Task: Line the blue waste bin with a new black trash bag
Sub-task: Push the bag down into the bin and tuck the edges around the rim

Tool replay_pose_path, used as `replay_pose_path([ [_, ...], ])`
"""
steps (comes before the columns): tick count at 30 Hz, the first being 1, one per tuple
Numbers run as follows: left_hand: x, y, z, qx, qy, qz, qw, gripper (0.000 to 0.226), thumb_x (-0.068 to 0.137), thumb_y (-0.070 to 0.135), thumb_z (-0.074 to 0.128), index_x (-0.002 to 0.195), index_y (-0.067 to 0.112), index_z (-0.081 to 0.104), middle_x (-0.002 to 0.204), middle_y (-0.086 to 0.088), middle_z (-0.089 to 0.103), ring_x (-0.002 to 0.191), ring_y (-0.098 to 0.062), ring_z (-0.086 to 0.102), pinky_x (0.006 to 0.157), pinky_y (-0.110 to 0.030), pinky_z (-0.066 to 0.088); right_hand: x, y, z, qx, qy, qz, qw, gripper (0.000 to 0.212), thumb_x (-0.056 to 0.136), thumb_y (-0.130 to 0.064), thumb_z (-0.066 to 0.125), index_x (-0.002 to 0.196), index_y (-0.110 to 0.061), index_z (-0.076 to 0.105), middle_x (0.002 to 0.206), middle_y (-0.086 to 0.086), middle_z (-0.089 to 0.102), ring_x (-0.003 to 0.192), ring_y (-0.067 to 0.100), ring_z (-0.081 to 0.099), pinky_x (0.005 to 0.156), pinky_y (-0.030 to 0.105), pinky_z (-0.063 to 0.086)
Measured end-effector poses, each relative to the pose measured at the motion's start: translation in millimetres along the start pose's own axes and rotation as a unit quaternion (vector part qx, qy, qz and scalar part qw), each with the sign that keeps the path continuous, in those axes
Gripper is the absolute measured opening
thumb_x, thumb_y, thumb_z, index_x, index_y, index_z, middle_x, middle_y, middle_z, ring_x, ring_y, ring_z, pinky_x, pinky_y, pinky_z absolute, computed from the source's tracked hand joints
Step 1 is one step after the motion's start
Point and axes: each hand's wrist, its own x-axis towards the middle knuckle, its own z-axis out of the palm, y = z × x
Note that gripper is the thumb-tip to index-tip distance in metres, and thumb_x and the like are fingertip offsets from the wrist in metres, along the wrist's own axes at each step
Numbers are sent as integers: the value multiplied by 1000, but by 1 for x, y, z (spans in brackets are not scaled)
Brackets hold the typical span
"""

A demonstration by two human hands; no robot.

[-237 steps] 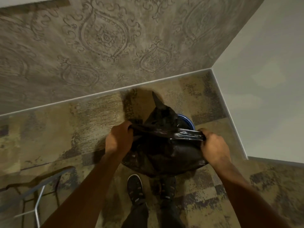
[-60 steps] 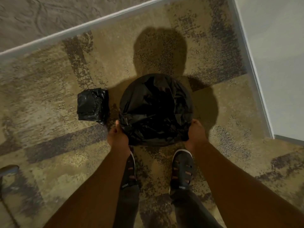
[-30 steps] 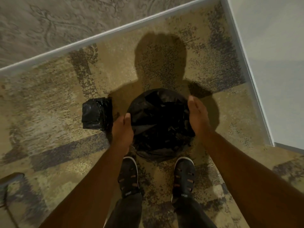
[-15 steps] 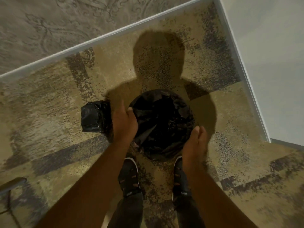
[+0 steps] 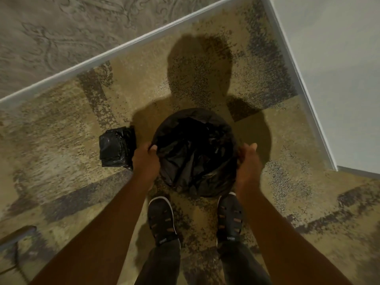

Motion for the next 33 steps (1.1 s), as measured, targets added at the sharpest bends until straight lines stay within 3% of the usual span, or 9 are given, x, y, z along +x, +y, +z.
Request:
replay_pose_path([
  [4, -42, -21, 22, -154, 6, -134, 979, 17, 103, 29, 49, 99, 25, 66, 100, -5, 68, 93, -32, 68, 82, -55, 62, -15, 14, -12, -76, 165, -130, 975, 50, 106, -48, 38, 120, -10, 68, 108, 9, 71, 96, 21, 67, 90, 46, 57],
  [8, -45, -11, 15, -169, 77, -141, 972, 39, 96, 20, 52, 134, 16, 58, 121, -8, 66, 102, -32, 64, 82, -44, 54, -20, 42, -21, -143, 169, -135, 966, 55, 101, -66, 37, 100, -15, 56, 96, 9, 58, 86, 23, 56, 77, 46, 50],
  [13, -8, 26, -4, -30, 60, -1, 998, 50, 105, 39, 47, 151, 19, 50, 147, -7, 58, 133, -32, 56, 105, -42, 46, -42, 35, -3, -72, 158, -58, 983, 56, 102, -56, 39, 132, -15, 61, 120, 10, 66, 110, 31, 65, 93, 51, 57],
  [19, 24, 34, -8, 59, -125, 6, 990, 42, 110, 28, 47, 150, 16, 53, 142, -13, 61, 119, -34, 62, 86, -41, 48, -43, 15, 17, 67, 27, 181, 981, 68, 110, -57, 32, 165, -17, 34, 170, 8, 36, 155, 31, 38, 124, 49, 36],
  [23, 12, 19, -13, 28, -124, -9, 992, 41, 110, 26, 47, 149, 14, 54, 141, -13, 61, 126, -38, 60, 98, -47, 52, -26, 9, 13, 52, 8, 198, 979, 77, 106, -67, 31, 161, -14, 39, 164, 10, 44, 152, 34, 42, 122, 53, 38],
  [25, 0, 9, -11, 19, -105, -10, 994, 38, 110, 25, 47, 145, 13, 57, 129, -12, 66, 112, -34, 65, 93, -50, 56, -20, 9, 6, -77, 56, 77, 992, 68, 107, -62, 35, 149, -12, 51, 142, 13, 60, 139, 36, 55, 110, 50, 48],
  [27, -11, 1, -8, 3, -92, -15, 996, 36, 111, 23, 46, 144, 13, 56, 126, -11, 65, 106, -31, 65, 86, -45, 54, -18, 7, -3, -260, 133, -144, 945, 49, 107, -43, 49, 142, -9, 55, 135, 15, 61, 127, 31, 59, 101, 42, 49],
  [29, -17, -2, -5, 7, -80, -11, 997, 36, 111, 22, 45, 144, 13, 56, 131, -13, 64, 114, -33, 62, 86, -39, 48, -21, 3, -3, -354, 108, -344, 863, 30, 104, -22, 57, 129, -7, 64, 121, 12, 65, 110, 23, 59, 90, 35, 47],
  [33, -13, 1, -7, 2, -85, -17, 996, 32, 110, 24, 45, 137, 14, 60, 125, -12, 66, 108, -31, 64, 87, -41, 53, -19, 3, 24, -511, -244, -414, 713, 30, 105, -17, 51, 128, -8, 69, 119, 14, 71, 103, 32, 68, 83, 40, 56],
])
